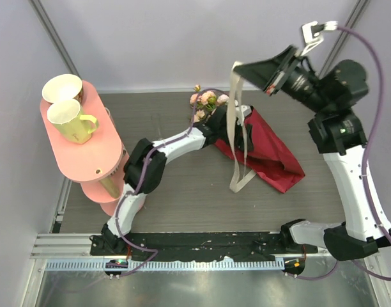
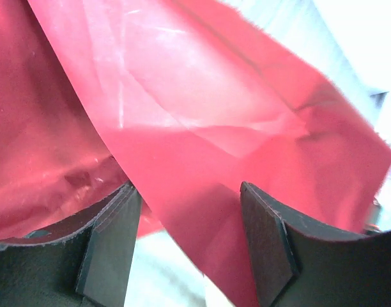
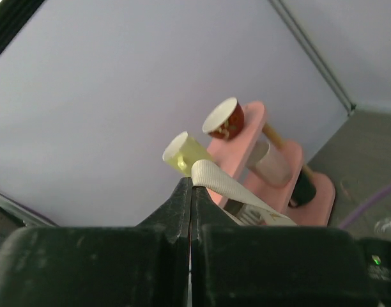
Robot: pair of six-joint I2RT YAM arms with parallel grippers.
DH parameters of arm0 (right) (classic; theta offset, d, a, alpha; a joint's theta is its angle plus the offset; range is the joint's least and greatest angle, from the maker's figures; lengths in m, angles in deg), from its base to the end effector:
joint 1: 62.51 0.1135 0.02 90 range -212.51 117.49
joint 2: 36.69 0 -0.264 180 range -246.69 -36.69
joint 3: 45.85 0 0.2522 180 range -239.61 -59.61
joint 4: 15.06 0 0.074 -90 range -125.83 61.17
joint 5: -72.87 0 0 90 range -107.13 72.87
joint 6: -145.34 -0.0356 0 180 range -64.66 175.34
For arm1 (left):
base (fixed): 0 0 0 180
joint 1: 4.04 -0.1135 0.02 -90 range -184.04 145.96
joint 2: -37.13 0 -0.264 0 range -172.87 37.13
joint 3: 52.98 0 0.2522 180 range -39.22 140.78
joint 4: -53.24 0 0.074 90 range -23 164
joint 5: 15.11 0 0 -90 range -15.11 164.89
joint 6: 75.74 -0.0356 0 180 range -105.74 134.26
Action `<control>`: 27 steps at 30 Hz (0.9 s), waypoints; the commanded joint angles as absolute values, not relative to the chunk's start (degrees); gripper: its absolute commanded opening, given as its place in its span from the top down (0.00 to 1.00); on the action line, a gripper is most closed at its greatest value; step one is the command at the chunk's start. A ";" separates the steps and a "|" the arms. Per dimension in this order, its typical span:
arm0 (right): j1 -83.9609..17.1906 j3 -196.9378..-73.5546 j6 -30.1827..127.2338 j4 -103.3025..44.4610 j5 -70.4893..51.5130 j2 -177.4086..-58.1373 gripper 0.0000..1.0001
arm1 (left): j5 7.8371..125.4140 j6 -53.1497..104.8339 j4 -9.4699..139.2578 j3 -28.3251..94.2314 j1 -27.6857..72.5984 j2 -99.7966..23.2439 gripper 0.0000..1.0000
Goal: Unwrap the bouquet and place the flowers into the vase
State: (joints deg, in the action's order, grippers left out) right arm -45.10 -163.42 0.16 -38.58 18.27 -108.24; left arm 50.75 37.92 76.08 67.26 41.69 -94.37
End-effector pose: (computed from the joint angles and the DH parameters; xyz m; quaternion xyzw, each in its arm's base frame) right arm 0.1911 0.0815 0.5848 -0.0679 0.5826 0.6050 0.5384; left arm 0.3599 -0.3900 0.2023 0.2615 0.8291 -0.4128 0.2717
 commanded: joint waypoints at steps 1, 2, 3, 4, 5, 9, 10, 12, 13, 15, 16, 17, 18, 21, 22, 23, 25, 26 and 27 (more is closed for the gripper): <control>-41.25 -156.23 6.37 -42.27 18.74 -102.98 0.99 | 47.82 38.52 74.38 62.93 42.54 -78.29 0.32; -41.16 -155.07 6.91 -42.71 18.12 -102.18 0.99 | 47.56 38.78 74.55 61.61 42.71 -74.09 0.32; -41.15 -154.10 7.96 -44.63 17.24 -101.47 0.99 | 47.38 39.22 74.38 60.20 42.89 -72.14 0.32; -41.15 -152.53 9.97 -45.78 16.19 -99.90 0.99 | 47.29 39.66 74.38 57.49 42.89 -70.29 0.31; -41.15 -151.82 11.03 -46.75 14.09 -99.19 0.99 | 47.55 40.10 74.47 56.07 42.89 -68.10 0.30; -41.07 -148.21 13.85 -49.48 10.21 -95.76 0.99 | 53.16 43.08 74.91 48.43 42.89 -56.25 0.30; -41.15 -146.90 14.12 -49.39 10.20 -95.41 0.99 | 56.48 43.53 74.73 44.50 42.89 -54.30 0.29; -41.15 -145.93 13.77 -48.69 10.55 -94.61 0.99 | 58.27 44.49 72.73 40.08 42.89 -48.25 0.29; -41.15 -144.62 13.25 -47.91 11.25 -94.53 0.99 | 58.62 45.54 71.58 35.80 42.89 -46.39 0.29; -41.15 -143.29 12.11 -45.10 13.27 -93.91 0.99 | 56.26 46.51 65.89 31.38 42.89 -42.78 0.26; -41.07 -142.50 11.84 -44.74 13.63 -93.73 0.99 | 55.73 47.30 64.72 28.23 42.89 -39.72 0.22; -41.15 -142.14 12.01 -44.47 13.89 -93.56 0.99 | 54.94 47.74 63.32 26.80 42.89 -38.47 0.20; -41.15 -141.97 12.53 -44.47 14.42 -93.30 0.99 | 54.67 48.01 60.78 25.40 42.89 -37.33 0.19; -41.07 -141.79 13.94 -45.08 16.00 -92.86 0.99 | 55.46 48.63 60.92 23.27 42.89 -34.77 0.16; -41.07 -140.75 14.29 -44.04 19.75 -92.51 0.99 | 55.99 48.63 61.98 24.14 42.89 -34.85 0.15; -40.98 -139.78 13.60 -42.38 22.66 -92.15 0.99 | 57.12 48.71 63.47 24.76 42.89 -35.64 0.16; -40.80 -136.80 10.62 -37.10 28.97 -90.84 0.99 | 63.62 49.68 66.82 26.43 42.80 -36.52 0.16; -40.28 -135.65 9.73 -33.78 30.58 -90.31 0.99 | 65.55 49.77 66.82 26.87 42.89 -37.83 0.16; -40.01 -134.42 9.12 -32.88 31.73 -89.52 0.99 | 67.40 49.60 68.48 28.36 42.89 -38.62 0.16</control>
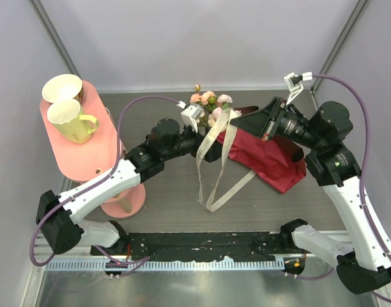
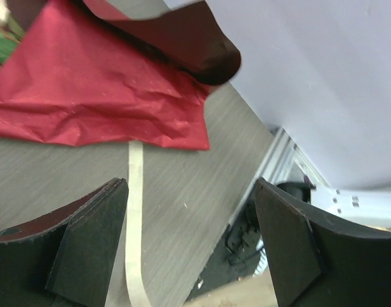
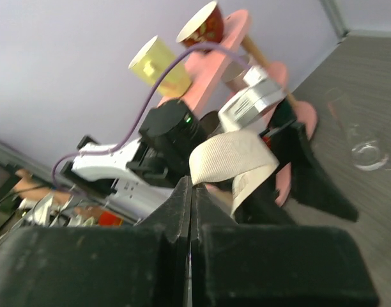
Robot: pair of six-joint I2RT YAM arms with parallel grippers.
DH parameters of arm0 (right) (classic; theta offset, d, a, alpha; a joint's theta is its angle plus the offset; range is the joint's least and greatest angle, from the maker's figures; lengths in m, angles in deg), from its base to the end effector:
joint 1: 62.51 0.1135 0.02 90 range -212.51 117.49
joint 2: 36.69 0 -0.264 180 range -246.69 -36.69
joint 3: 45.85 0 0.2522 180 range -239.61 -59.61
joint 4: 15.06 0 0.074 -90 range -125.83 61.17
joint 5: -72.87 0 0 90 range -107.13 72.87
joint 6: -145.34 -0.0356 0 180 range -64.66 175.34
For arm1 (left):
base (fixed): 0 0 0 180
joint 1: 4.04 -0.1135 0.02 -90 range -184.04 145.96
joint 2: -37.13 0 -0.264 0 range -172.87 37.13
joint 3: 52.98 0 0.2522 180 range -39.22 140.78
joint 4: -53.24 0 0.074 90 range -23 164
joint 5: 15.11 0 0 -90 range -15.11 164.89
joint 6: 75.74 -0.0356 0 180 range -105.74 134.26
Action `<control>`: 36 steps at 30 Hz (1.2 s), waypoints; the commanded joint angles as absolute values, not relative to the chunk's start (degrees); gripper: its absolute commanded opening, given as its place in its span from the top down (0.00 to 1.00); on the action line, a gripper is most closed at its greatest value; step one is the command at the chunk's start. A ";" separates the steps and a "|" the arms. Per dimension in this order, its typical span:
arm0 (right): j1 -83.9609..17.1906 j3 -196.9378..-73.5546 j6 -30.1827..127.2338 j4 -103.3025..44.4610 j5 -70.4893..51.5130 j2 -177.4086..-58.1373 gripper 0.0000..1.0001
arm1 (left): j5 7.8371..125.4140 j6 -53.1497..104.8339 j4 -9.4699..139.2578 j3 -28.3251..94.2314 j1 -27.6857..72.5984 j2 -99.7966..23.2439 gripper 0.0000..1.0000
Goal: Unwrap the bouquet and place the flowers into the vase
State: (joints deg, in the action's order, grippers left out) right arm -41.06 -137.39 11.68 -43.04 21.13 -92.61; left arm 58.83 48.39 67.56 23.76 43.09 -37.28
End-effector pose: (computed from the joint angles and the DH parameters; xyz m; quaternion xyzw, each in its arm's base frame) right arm 0.1577 0.0857 0.4926 -0.1222 0.6579 0.5645 0.4832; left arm 0.2016 -0.2316 0.3556 0.1745 0.7546 -0.4882 0.4023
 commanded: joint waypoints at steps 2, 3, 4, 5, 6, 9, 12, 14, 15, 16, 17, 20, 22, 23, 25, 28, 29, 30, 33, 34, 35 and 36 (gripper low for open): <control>-39.57 -131.34 9.55 -32.95 33.75 -87.15 0.99 | 69.08 48.55 70.24 31.26 42.89 -42.04 0.16; -39.57 -130.37 9.98 -33.65 34.28 -86.45 0.99 | 70.22 47.58 72.60 34.32 42.80 -43.28 0.16; -39.49 -129.15 11.21 -35.23 34.63 -85.66 0.99 | 72.93 47.14 73.93 35.91 42.80 -44.25 0.16; -39.48 -129.05 14.61 -40.03 34.38 -84.34 0.99 | 73.39 46.44 75.94 37.50 42.72 -45.91 0.16; -39.48 -128.96 16.39 -42.25 34.29 -83.72 0.99 | 73.91 45.30 76.31 39.69 42.71 -46.36 0.16; -39.48 -126.68 16.76 -42.80 37.36 -80.56 0.99 | 74.45 44.67 75.26 41.29 42.28 -47.68 0.15; -39.48 -124.92 17.54 -43.85 38.15 -77.57 0.99 | 74.45 44.59 76.75 43.74 41.75 -49.26 0.14; -39.57 -124.65 19.03 -46.65 38.33 -77.04 0.99 | 73.49 44.58 76.67 43.93 41.40 -49.53 0.14; -39.49 -124.13 20.09 -47.36 39.64 -76.77 0.99 | 72.70 44.76 76.40 43.58 41.14 -49.44 0.14; -39.40 -123.69 20.36 -47.63 40.26 -76.42 0.99 | 71.99 45.28 76.05 43.23 40.52 -49.27 0.14; -39.48 -123.25 20.62 -47.81 40.79 -75.98 0.99 | 68.94 45.55 75.18 42.53 40.00 -49.09 0.14; -39.48 -123.07 23.16 -50.62 35.10 -74.22 0.99 | 48.65 46.95 64.84 37.63 37.80 -47.25 0.14; -39.49 -123.24 23.26 -51.23 30.00 -75.18 0.99 | 36.11 50.62 49.27 33.67 37.79 -45.50 0.11; -39.48 -123.07 22.65 -50.45 28.85 -75.71 0.99 | 31.52 52.48 42.98 29.47 38.58 -44.97 0.10; -39.57 -121.93 20.55 -47.39 27.35 -76.94 0.99 | 25.67 53.81 32.33 25.66 40.07 -43.39 0.09; -39.48 -121.23 18.61 -43.87 27.60 -77.91 0.99 | 29.18 44.52 40.49 23.98 43.23 -40.48 0.08; -39.48 -120.96 17.99 -42.98 28.13 -78.09 0.99 | 29.79 41.02 41.85 24.15 43.94 -40.04 0.08; -39.57 -120.87 17.73 -42.37 28.48 -78.44 0.99 | 30.23 40.63 42.03 23.89 44.55 -39.95 0.07; -39.48 -122.01 19.03 -43.06 29.80 -78.88 0.99 | 29.80 41.33 39.32 22.57 44.47 -40.04 0.07; -39.57 -122.62 20.43 -45.76 29.80 -78.62 0.99 | 28.93 41.33 38.79 22.48 44.56 -40.04 0.07; -39.49 -123.06 22.01 -46.75 30.67 -77.92 0.99 | 28.57 41.51 38.70 22.66 44.47 -40.04 0.08; -39.48 -122.98 22.55 -47.19 31.12 -77.30 0.99 | 27.70 41.68 38.87 22.92 44.47 -40.13 0.08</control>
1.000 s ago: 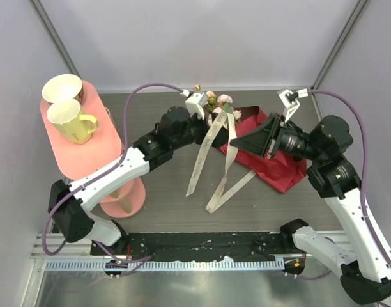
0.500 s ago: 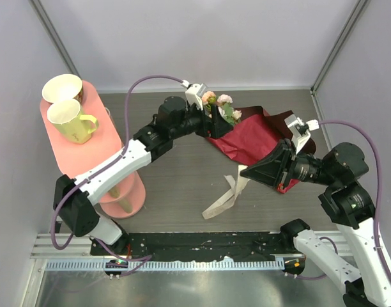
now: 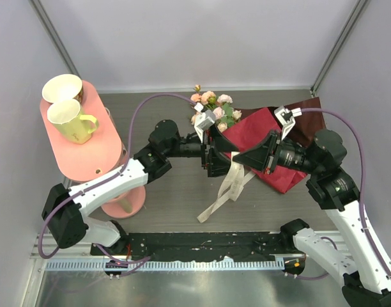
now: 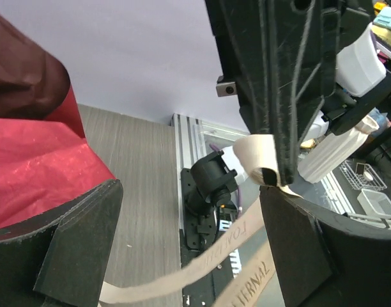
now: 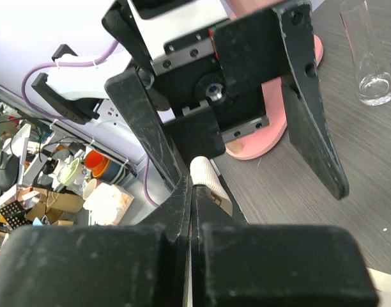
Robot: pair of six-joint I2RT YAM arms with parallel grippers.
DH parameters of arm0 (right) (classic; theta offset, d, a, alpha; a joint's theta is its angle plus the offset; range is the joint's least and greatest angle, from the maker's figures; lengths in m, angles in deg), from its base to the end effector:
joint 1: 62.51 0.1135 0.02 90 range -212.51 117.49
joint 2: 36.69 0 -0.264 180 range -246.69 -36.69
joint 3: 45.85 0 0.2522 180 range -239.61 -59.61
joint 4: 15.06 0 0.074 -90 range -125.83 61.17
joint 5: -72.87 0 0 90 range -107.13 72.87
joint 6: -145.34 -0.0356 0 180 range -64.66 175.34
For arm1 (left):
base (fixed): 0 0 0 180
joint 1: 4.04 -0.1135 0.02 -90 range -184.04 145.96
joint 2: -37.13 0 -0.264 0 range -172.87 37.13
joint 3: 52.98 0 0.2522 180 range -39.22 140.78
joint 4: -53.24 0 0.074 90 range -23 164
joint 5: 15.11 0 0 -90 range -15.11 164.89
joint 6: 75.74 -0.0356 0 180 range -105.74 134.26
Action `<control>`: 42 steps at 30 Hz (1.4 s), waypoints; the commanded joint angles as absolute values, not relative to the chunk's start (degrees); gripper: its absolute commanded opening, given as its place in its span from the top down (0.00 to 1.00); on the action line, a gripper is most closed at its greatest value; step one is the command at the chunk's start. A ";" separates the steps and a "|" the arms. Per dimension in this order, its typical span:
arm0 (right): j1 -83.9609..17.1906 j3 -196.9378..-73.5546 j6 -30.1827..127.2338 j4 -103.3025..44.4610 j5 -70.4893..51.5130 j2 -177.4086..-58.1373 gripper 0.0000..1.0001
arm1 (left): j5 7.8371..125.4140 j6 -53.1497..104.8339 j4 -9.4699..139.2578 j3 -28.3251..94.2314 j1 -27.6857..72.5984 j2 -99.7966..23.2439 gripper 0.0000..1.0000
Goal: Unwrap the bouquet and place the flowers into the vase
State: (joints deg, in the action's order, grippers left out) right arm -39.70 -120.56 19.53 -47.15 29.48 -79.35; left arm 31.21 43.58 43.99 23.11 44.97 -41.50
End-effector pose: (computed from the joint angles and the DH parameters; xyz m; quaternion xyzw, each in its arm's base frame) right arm 0.1172 0.0774 0.4262 -0.2043 0.6771 0.5618 0.4291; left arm 0.1907 -0.2569 0.3728 0.3794 0.5602 -0.6297 0.3817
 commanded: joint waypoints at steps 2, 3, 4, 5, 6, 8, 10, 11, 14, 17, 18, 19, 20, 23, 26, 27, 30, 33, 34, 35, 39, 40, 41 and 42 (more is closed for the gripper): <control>-39.48 -122.28 23.43 -48.16 32.08 -75.03 0.99 | 26.11 41.77 40.10 23.97 44.47 -40.30 0.09; -39.48 -121.41 23.87 -48.60 32.09 -74.23 0.99 | 25.59 42.12 40.10 24.06 44.47 -40.30 0.09; -39.48 -121.05 24.66 -50.34 31.74 -73.70 0.99 | 25.23 42.91 39.49 24.07 44.39 -40.21 0.09; -39.48 -120.79 25.28 -51.05 31.56 -73.17 0.99 | 25.05 43.35 39.14 23.63 44.38 -40.13 0.10; -39.48 -120.00 26.15 -51.50 31.65 -72.30 0.99 | 25.05 43.62 38.96 23.36 44.38 -39.95 0.10; -39.48 -119.47 26.86 -52.38 32.00 -71.33 0.99 | 25.84 44.67 38.96 22.58 43.86 -39.07 0.09; -39.48 -119.29 28.09 -53.51 32.00 -70.36 0.99 | 27.59 45.02 40.71 22.13 43.16 -37.85 0.09; -39.48 -119.20 28.27 -53.78 31.91 -70.09 0.99 | 29.25 44.76 42.63 22.48 42.81 -37.23 0.09; -39.48 -118.33 28.54 -53.88 30.25 -70.61 0.99 | 31.82 46.41 43.46 21.70 42.71 -35.21 0.09; -39.48 -117.88 27.57 -52.03 29.37 -72.46 0.99 | 27.70 53.08 32.39 19.06 42.89 -35.81 0.08; -39.48 -117.71 27.22 -51.16 29.37 -72.81 0.99 | 26.91 53.54 31.15 19.14 43.41 -36.25 0.07; -39.48 -117.62 25.82 -48.80 29.54 -73.42 0.99 | 26.90 53.46 31.49 19.93 43.94 -36.78 0.08; -39.48 -117.71 25.20 -47.65 29.71 -73.69 0.99 | 27.07 52.42 32.27 20.28 44.38 -37.83 0.07; -39.48 -117.88 23.27 -43.86 29.98 -75.18 0.99 | 26.29 51.79 32.99 21.43 46.66 -39.76 0.08; -39.48 -118.85 23.52 -43.94 27.97 -76.07 0.99 | 25.76 51.35 32.63 21.78 48.34 -40.39 0.09; -39.48 -119.02 23.35 -43.68 27.35 -75.98 0.99 | 25.76 51.18 33.07 21.87 48.60 -40.74 0.11; -39.49 -119.29 21.16 -40.71 27.08 -75.72 0.99 | 27.07 50.83 36.22 22.22 48.78 -41.09 0.26; -39.48 -119.20 18.09 -36.58 28.57 -75.80 0.99 | 30.75 47.33 45.31 24.06 49.04 -41.09 0.69; -39.48 -119.29 17.81 -36.04 28.75 -75.89 0.96 | 32.94 43.39 50.16 26.41 49.04 -40.22 0.83; -39.57 -119.90 17.98 -36.12 28.66 -75.89 0.87 | 36.79 40.83 55.78 28.00 49.04 -39.52 1.00; -39.49 -124.29 24.83 -49.33 19.74 -75.89 0.30 | 62.94 33.96 88.08 36.70 49.04 -33.55 1.00; -39.48 -125.17 27.45 -51.91 11.52 -75.54 0.17 | 66.33 33.08 92.70 40.72 49.04 -32.23 1.00; -39.48 -126.22 28.00 -53.94 6.39 -75.37 0.13 | 69.41 31.85 97.19 42.94 49.04 -29.78 1.00; -39.57 -126.32 28.18 -56.92 1.99 -75.02 0.11 | 76.05 31.23 105.41 47.83 49.04 -28.80 1.00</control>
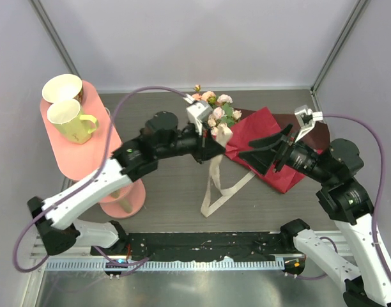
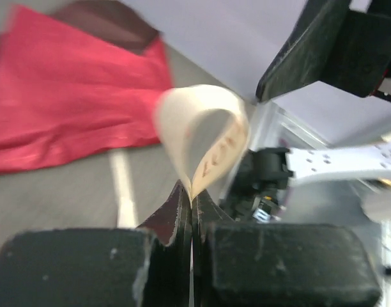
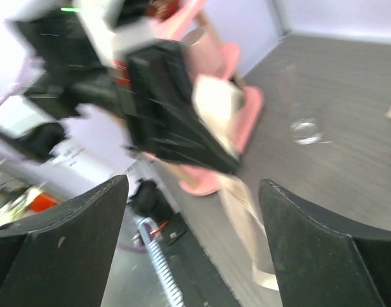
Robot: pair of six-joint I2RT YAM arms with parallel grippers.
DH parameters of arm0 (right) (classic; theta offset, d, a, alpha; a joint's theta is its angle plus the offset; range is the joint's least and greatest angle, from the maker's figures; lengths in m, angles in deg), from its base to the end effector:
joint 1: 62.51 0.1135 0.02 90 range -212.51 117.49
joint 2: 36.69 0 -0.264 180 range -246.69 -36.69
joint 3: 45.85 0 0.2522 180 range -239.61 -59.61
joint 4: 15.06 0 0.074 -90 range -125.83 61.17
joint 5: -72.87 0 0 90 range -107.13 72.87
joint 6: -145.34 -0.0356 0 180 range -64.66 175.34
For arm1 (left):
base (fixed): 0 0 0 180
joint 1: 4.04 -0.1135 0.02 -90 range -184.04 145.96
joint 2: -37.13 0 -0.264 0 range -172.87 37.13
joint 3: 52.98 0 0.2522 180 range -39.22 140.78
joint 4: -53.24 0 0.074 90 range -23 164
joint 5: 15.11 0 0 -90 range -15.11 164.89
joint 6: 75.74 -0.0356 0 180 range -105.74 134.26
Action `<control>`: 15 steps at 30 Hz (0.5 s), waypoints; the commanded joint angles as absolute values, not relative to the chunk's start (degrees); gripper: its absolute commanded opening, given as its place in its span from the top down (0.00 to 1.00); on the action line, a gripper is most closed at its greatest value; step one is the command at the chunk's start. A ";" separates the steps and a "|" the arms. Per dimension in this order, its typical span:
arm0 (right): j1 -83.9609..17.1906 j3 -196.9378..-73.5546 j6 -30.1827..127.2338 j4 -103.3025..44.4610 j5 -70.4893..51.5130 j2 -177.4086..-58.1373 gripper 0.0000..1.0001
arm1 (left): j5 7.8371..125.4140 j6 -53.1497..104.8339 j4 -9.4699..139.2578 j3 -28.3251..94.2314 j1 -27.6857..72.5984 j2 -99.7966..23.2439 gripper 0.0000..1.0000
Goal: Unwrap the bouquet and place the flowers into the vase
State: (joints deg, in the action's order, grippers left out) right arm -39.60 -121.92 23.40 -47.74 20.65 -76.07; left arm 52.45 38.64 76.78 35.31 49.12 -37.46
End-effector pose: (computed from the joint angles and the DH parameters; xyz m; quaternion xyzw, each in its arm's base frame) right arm 0.1021 0.0668 0.4388 -0.1853 0.6618 0.5147 0.5126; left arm 0.1691 -0.2484 0.4095 0.3079 0.6958 -0.5116 0.3992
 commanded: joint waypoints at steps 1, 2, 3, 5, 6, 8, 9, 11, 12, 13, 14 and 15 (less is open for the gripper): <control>-39.49 -126.23 27.83 -57.82 -6.06 -74.75 0.09 | 78.81 30.70 109.32 50.49 49.04 -28.09 1.00; -39.48 -125.02 27.48 -58.18 -8.49 -74.75 0.09 | 81.80 29.83 113.10 53.39 49.04 -27.13 1.00; -39.48 -124.13 27.13 -57.83 -9.99 -74.84 0.09 | 84.09 29.47 119.75 58.82 49.04 -26.86 1.00; -39.48 -121.15 26.25 -56.69 -11.15 -75.80 0.09 | 89.37 27.98 125.33 63.24 49.04 -25.89 1.00; -39.48 -120.27 25.99 -55.47 -10.80 -76.24 0.10 | 90.35 27.45 126.14 65.70 49.04 -25.45 1.00; -39.57 -118.25 25.20 -54.06 -9.23 -77.90 0.11 | 93.07 26.83 128.42 67.82 49.04 -25.27 1.00; -39.49 -117.71 24.93 -53.01 -8.87 -78.26 0.11 | 93.78 26.66 129.39 70.36 49.04 -25.53 1.00; -39.48 -116.22 24.93 -51.86 -8.17 -79.31 0.11 | 97.54 26.48 133.50 73.97 49.04 -26.23 1.00; -39.48 -115.78 24.84 -51.07 -7.99 -79.75 0.11 | 99.39 25.96 134.57 77.90 49.04 -26.76 1.00; -39.48 -115.25 24.84 -50.71 -7.55 -80.02 0.11 | 100.71 25.43 135.37 79.42 49.04 -26.85 1.00; -39.48 -114.03 24.67 -50.28 -7.11 -80.37 0.11 | 101.60 24.73 136.07 80.74 49.04 -26.85 1.00; -39.48 -113.32 24.23 -48.88 -5.63 -81.24 0.12 | 101.61 24.20 136.25 83.19 49.04 -26.85 1.00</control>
State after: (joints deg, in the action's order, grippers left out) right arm -39.60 -115.29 25.14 -53.97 -6.56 -80.20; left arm 94.57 27.58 127.88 77.88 49.08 -24.19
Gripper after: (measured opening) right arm 0.888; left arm 0.012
